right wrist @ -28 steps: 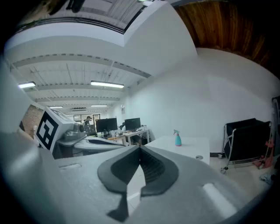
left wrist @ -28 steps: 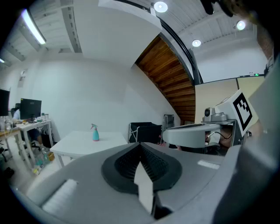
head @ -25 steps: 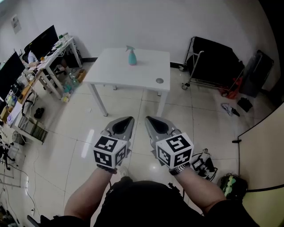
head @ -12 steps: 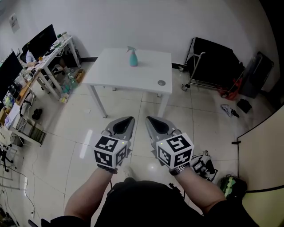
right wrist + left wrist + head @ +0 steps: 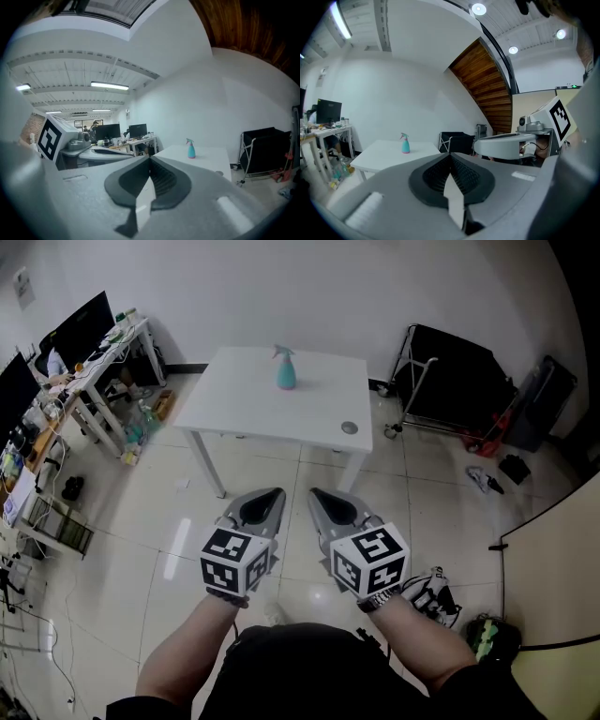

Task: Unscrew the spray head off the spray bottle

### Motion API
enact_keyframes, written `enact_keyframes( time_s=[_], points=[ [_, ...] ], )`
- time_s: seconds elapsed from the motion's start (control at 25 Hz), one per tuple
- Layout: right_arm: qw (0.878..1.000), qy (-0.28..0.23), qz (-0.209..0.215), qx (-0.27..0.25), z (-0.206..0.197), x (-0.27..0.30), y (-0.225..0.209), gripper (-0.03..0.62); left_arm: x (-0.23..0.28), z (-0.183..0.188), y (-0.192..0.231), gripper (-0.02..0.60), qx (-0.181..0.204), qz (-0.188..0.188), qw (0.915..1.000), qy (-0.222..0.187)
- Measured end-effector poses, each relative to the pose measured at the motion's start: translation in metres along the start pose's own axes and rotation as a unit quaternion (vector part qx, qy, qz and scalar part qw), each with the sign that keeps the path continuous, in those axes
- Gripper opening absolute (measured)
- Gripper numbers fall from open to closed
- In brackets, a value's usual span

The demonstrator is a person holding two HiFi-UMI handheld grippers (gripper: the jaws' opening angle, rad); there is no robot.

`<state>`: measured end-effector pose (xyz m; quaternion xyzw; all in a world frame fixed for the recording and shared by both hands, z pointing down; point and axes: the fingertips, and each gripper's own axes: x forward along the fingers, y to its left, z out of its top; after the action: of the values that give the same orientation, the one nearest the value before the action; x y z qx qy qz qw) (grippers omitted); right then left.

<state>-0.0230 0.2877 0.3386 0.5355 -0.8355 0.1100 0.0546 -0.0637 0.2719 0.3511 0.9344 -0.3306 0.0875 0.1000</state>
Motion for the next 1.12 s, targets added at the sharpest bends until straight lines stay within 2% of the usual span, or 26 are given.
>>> enact_keyframes(
  time_s=[0.6,1.12],
  points=[
    [1.0,0.004,-0.028,-0.002,0.017,0.071,0.005,-0.009,0.012,0.014,0.074,0.015,-0.002,-0.022,0.9997,-0.003],
    [0.999,0.011,-0.038,-0.005,0.018,0.099,0.013,-0.009,0.011,0.015,0.102,0.015,-0.007,-0.03,0.9995,-0.005]
  ],
)
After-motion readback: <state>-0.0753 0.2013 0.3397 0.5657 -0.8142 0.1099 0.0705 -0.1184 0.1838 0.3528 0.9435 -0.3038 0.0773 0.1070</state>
